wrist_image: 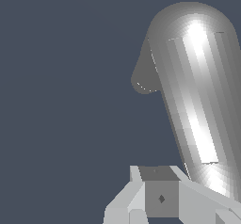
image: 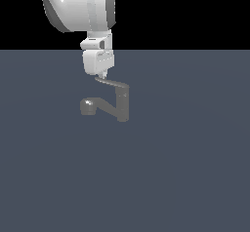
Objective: Turn on the faucet by rotating a designated handle.
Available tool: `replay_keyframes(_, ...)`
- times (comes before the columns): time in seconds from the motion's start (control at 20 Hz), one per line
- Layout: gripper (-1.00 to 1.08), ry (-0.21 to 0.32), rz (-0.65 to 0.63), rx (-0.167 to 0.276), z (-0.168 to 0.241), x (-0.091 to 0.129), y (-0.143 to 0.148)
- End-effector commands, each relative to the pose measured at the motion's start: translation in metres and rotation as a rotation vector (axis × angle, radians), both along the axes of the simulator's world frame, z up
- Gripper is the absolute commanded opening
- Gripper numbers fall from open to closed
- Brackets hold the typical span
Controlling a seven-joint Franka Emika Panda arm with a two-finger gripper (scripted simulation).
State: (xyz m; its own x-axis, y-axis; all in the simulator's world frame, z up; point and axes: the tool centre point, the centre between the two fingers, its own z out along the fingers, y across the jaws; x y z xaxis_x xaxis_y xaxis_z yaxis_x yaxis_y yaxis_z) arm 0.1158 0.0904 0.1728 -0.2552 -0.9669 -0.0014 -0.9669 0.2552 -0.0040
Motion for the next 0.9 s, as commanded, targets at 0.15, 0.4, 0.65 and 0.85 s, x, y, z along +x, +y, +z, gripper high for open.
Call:
replay_keyframes(0.15, -1.0, 0.005, 0.0, 0.0, 0.0, -0.015, 0.006)
replay_keyframes(0.4, -1.0, 0.005, 0.0, 0.0, 0.0, -0.027, 0.012)
replay_keyframes(0.65, -1.0, 0.005, 0.0, 0.0, 0.0, -0.04, 0.018)
replay_keyframes(0.85, -1.0, 0.002, -0.007, -0.004, 0.0, -0.041, 0.012)
